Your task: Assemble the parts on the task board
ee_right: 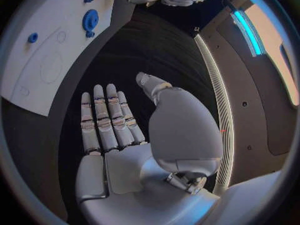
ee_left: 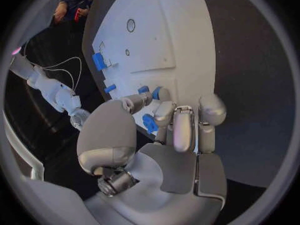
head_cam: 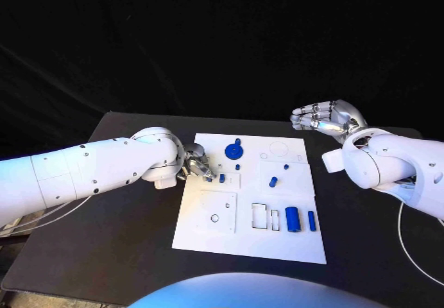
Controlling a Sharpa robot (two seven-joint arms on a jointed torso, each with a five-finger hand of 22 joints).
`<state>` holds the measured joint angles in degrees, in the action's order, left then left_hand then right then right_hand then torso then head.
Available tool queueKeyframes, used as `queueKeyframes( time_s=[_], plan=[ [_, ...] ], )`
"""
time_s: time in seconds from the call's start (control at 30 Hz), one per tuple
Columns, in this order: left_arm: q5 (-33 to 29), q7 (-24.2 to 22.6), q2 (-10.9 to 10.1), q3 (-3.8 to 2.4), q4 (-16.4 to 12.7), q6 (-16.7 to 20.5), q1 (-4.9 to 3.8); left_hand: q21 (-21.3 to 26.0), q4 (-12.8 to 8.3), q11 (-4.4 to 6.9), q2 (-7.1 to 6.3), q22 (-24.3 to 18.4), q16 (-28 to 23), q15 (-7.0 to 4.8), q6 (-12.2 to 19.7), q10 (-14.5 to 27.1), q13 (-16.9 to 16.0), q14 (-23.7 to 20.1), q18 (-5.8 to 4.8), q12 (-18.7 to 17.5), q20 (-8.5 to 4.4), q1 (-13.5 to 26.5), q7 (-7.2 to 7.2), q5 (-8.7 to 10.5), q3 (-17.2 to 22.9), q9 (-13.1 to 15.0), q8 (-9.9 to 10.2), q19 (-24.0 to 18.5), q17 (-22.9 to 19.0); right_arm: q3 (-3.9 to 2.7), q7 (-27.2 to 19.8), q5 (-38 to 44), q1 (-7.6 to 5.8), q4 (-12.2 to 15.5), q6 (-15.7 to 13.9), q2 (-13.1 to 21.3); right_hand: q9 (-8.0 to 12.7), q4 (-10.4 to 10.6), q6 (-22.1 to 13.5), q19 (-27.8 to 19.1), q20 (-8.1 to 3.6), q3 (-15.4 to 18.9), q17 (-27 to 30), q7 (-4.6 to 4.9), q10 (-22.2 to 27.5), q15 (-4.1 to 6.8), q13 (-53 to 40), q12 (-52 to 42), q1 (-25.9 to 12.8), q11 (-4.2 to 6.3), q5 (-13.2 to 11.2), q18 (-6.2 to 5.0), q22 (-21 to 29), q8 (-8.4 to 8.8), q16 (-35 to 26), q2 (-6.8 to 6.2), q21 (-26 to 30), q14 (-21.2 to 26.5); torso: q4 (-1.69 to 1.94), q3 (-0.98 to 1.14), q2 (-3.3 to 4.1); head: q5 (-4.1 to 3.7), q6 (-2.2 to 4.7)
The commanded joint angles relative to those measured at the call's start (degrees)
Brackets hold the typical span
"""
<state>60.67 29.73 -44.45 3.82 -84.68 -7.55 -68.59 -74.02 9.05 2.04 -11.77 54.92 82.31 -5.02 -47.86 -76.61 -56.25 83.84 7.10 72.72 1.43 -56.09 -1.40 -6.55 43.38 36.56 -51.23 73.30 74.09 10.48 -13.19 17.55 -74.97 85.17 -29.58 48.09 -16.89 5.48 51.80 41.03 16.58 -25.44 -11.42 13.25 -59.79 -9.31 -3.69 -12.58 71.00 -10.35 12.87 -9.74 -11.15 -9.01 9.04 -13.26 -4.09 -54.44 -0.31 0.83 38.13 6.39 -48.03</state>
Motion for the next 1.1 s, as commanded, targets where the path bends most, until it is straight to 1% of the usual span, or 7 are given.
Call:
queueKeyframes(
  time_s=[0.03,0.4,0.67,0.8,0.87,0.97,1.1],
  plan=[
    [-0.56,0.23,0.17,0.07,-0.01,-1.32,0.10,0.28,0.41,0.09,0.22,-0.03,0.23,-0.34,-0.01,0.24,-0.09,2.42,-0.47,0.14,-0.34,0.16,-0.49,0.35,-0.93,-0.08,0.24,0.21,0.07,-0.01,-0.79,-0.29,0.02,0.11,0.76,0.04,0.06,0.04,0.00,0.16,-0.07,0.55,0.10,0.62,-0.02,-0.15,0.04,0.30,-0.52,-0.16,0.33,-0.67,0.10,0.31,0.22,0.04,0.17,0.42,-0.02,-0.04,-0.01,0.01,-0.02],
    [-0.54,0.77,0.21,0.07,0.41,-0.87,0.10,0.41,1.69,-0.01,0.23,-0.16,0.23,-0.27,0.01,0.37,-0.01,2.42,-0.45,0.06,-0.29,-0.03,-0.60,0.66,-3.20,-0.21,0.49,0.19,0.08,-0.01,-1.00,-0.43,0.02,0.24,0.54,0.13,0.16,0.31,-0.34,-0.02,-0.03,1.65,0.41,0.78,0.29,-0.30,0.04,0.45,-0.56,-0.34,0.16,-0.60,0.37,0.50,0.07,0.01,0.20,0.86,0.04,-0.03,0.02,-0.13,0.10],
    [-0.54,0.84,0.21,-0.01,0.81,-0.84,0.11,0.34,4.01,-0.11,-0.17,0.06,0.23,-0.18,-0.07,0.39,-0.25,2.42,-0.49,0.18,-0.21,0.05,-0.72,0.68,-6.70,-0.32,0.68,0.37,0.09,-0.01,-1.05,-0.46,0.02,0.20,0.21,0.18,0.27,0.57,-0.71,-0.45,0.02,3.36,0.80,0.98,0.67,-0.48,0.02,0.55,-0.35,-0.53,-0.01,-0.48,0.75,0.69,-0.03,0.02,0.28,1.33,-0.03,-0.10,0.00,-0.01,0.24],
    [-0.53,0.59,0.08,-0.15,0.85,-0.45,0.11,0.32,4.90,-0.13,-0.28,0.12,0.23,-0.17,-0.14,0.38,-0.31,2.42,-0.49,0.22,-0.19,0.03,-0.72,0.65,-7.93,-0.33,0.71,0.42,0.09,-0.01,-1.05,-0.46,0.02,0.17,0.06,0.18,0.30,0.74,-0.78,-0.78,0.03,4.27,0.96,1.03,0.75,-0.52,0.01,0.53,-0.22,-0.58,0.11,-0.45,0.96,0.71,-0.01,0.12,0.29,1.44,-0.01,-0.06,0.01,-0.08,0.39],
    [-0.54,0.33,-0.10,-0.23,0.72,0.00,0.11,0.35,6.16,-0.14,-0.55,0.09,0.23,-0.16,-0.18,0.38,-0.38,2.42,-0.49,0.26,-0.18,-0.04,-0.74,0.60,-9.89,-0.34,0.74,0.42,0.11,-0.01,-1.04,-0.46,0.02,0.15,0.00,0.18,0.30,0.81,-0.80,-0.87,0.04,4.67,1.03,1.04,0.77,-0.53,0.00,0.50,-0.16,-0.58,0.15,-0.44,1.03,0.71,0.01,0.17,0.27,1.47,0.00,-0.05,0.00,-0.11,0.43],
    [-0.85,-0.35,-0.45,-0.36,0.39,0.88,0.11,0.39,7.10,-0.15,-0.66,0.05,0.23,-0.15,-0.22,0.38,-0.40,2.42,-0.47,0.27,-0.18,-0.04,-0.74,0.60,-11.27,-0.34,0.75,0.41,0.11,-0.01,-1.01,-0.46,0.02,0.12,-0.05,0.17,0.31,0.94,-0.81,-0.98,0.04,5.28,1.12,1.04,0.79,-0.54,-0.01,0.47,-0.08,-0.59,0.18,-0.44,1.13,0.70,0.04,0.25,0.25,1.51,0.03,-0.05,0.01,-0.15,0.55],
    [-2.67,-2.05,-1.12,-0.82,-0.26,2.23,0.11,0.71,7.65,-0.19,-0.62,-0.52,0.21,-0.14,-0.04,0.80,0.31,2.40,-0.37,-0.14,-0.18,0.66,-0.78,0.64,-13.51,-0.36,0.85,0.13,0.08,-0.01,-0.95,-0.46,0.03,0.03,-0.20,0.14,0.42,1.32,-1.19,-1.88,0.07,7.43,1.54,1.23,1.24,-0.73,0.01,0.48,0.55,-0.77,0.24,-0.32,1.60,0.86,-0.01,0.76,0.27,2.10,0.00,-0.06,-0.01,0.09,0.79]
  ],
)
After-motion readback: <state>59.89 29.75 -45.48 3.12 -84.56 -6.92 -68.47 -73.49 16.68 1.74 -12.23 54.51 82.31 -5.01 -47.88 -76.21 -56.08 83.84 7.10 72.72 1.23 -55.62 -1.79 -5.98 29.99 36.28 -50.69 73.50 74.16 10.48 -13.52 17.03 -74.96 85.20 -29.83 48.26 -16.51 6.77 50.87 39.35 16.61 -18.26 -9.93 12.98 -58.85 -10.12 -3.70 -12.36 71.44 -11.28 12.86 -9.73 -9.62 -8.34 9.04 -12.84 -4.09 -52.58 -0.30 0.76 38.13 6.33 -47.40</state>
